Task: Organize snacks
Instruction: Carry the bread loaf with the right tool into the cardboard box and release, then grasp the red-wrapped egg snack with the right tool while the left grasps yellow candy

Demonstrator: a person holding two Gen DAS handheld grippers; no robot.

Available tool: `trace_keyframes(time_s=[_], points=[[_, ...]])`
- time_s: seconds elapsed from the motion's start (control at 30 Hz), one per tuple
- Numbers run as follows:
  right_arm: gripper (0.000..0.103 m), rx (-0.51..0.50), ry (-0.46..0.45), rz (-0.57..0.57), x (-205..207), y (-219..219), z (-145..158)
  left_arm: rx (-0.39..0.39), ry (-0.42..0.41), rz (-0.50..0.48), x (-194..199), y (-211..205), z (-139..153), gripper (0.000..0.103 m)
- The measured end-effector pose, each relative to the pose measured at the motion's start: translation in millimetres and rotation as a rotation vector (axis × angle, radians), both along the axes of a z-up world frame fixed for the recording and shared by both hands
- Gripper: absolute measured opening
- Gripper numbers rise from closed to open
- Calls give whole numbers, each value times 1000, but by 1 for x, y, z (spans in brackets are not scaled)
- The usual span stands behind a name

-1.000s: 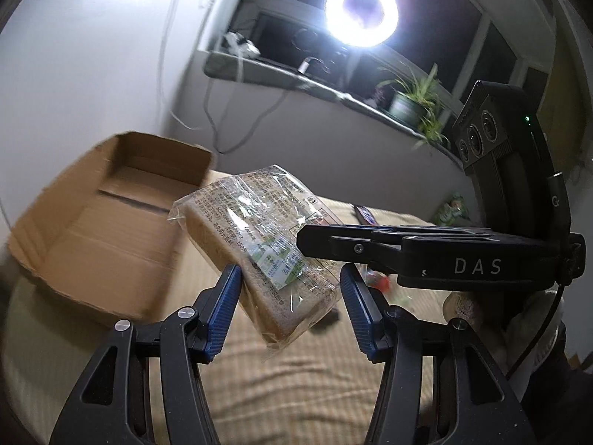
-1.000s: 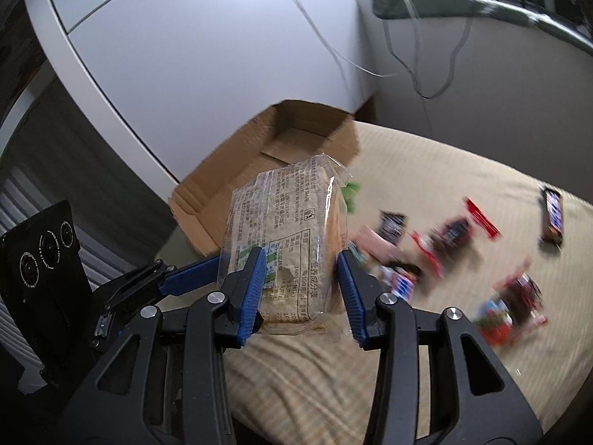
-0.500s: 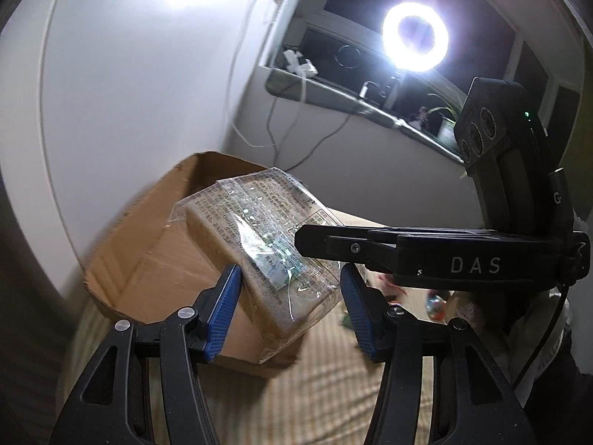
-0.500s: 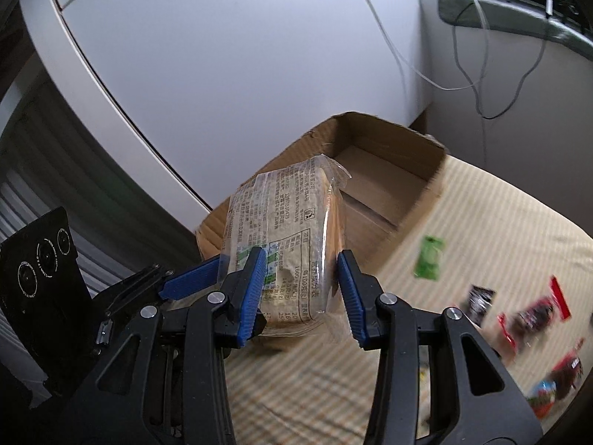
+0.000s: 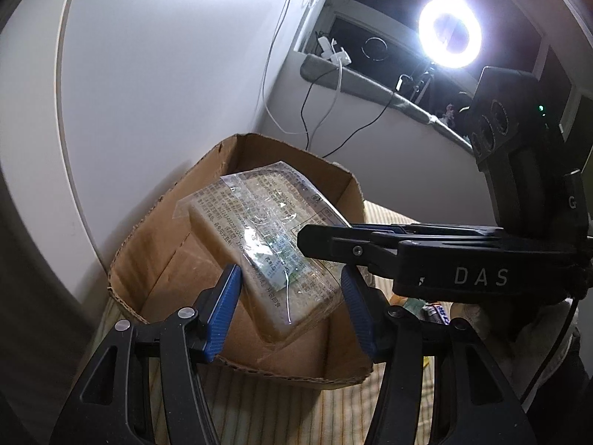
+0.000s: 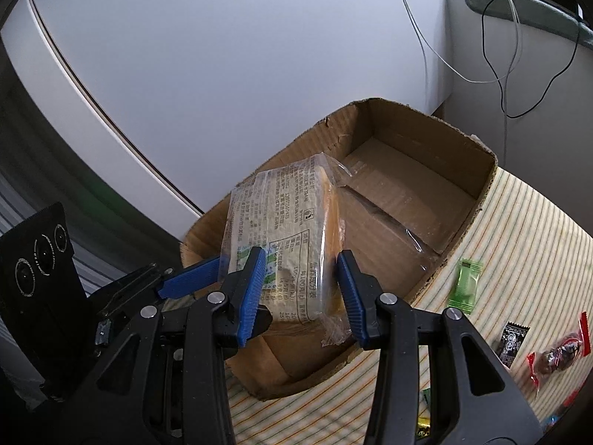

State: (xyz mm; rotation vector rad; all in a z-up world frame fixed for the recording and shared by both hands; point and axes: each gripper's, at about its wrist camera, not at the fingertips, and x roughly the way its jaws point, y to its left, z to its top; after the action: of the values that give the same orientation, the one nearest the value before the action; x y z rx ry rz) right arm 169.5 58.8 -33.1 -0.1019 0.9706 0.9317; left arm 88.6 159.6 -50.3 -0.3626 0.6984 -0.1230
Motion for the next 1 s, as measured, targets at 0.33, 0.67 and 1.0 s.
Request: trace_keyframes(time_s=[0.33, 0.67, 1.0], points=[[43, -17, -43, -7, -4, -6, 6, 33, -6, 18, -1, -3, 4, 54], [44, -22, -103, -27, -18, -34, 22, 58, -50, 31, -17, -15, 19, 54], [68, -39, -210, -114, -41, -110, 32, 52, -61, -22, -34, -48, 20, 60]])
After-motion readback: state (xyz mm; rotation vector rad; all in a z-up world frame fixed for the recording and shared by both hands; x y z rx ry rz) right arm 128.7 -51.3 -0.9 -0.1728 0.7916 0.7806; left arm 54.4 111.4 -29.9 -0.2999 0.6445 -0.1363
